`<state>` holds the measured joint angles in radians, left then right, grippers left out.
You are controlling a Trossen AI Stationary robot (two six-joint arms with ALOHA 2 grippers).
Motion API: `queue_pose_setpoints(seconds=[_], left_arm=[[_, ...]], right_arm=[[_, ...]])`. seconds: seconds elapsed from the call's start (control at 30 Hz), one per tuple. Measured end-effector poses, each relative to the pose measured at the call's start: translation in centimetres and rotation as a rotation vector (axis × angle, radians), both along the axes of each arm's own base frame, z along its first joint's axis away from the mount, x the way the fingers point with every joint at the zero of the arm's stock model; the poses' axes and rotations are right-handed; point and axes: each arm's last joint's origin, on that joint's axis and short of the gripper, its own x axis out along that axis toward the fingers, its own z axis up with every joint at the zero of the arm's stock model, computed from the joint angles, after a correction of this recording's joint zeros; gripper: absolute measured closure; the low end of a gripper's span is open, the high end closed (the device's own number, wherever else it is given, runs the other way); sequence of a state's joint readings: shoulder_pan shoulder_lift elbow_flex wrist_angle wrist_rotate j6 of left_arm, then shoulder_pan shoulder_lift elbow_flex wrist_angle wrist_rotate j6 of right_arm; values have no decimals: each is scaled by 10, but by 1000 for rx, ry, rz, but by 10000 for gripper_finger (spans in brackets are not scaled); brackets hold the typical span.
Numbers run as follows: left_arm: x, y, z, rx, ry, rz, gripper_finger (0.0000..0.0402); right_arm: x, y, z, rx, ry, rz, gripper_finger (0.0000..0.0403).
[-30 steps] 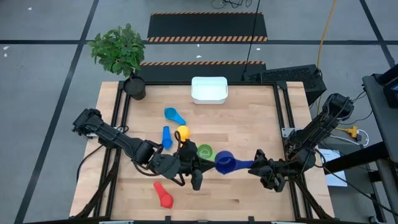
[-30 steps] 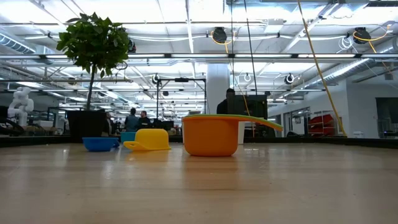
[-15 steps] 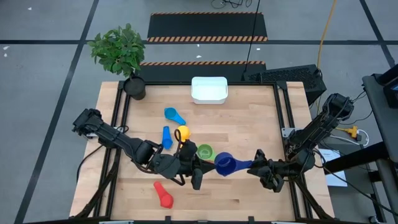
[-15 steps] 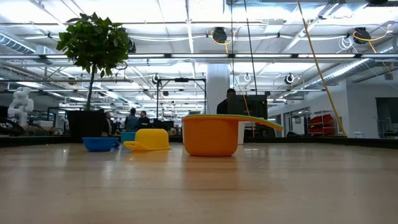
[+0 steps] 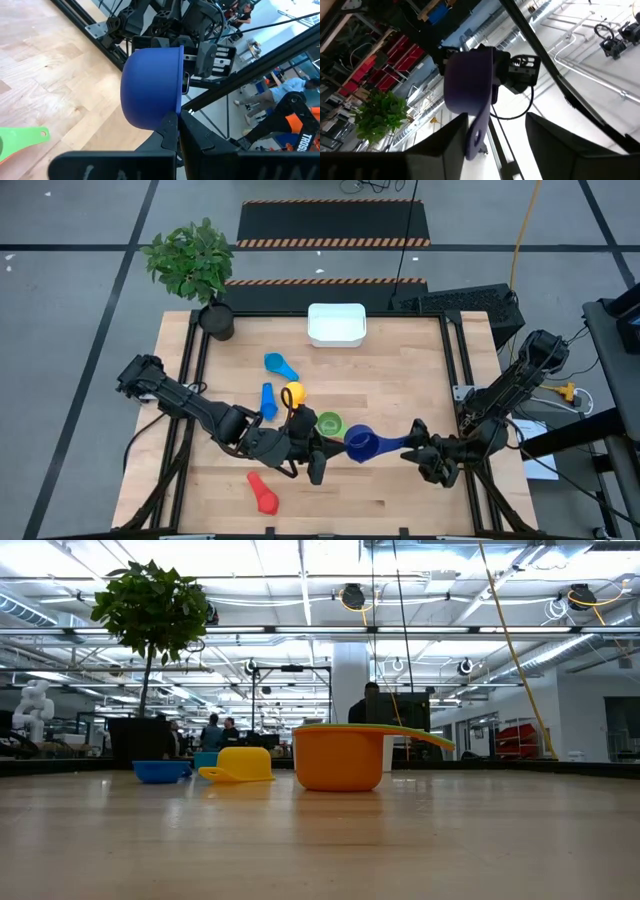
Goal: Nest measuring cups in basket
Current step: Stack the dark blue measuring cup on top of the green measuring cup
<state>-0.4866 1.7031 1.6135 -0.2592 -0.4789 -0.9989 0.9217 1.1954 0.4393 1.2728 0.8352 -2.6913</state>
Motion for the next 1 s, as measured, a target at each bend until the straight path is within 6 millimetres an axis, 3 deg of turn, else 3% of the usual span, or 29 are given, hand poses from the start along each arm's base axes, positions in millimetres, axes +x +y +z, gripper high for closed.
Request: queue_pose_setpoints(seconds=[0.17,0.3,0.73,0.87,1.0], left_arm=[[0,0,0,-5,1,1,399],[0,0,0,-5,1,2,399],[-3,2,-8,57,86,-21,392],[-2,4,-8,104,85,-19,358],[-1,5,-7,211,73,-20,276]], right_arm=[[0,0,0,5,0,3,190],[0,1,0,1,-2,20,199],[0,1,-1,88,3,54,336],[0,1,-1,116,6,61,388],[1,0,-1,155,10,69,395]])
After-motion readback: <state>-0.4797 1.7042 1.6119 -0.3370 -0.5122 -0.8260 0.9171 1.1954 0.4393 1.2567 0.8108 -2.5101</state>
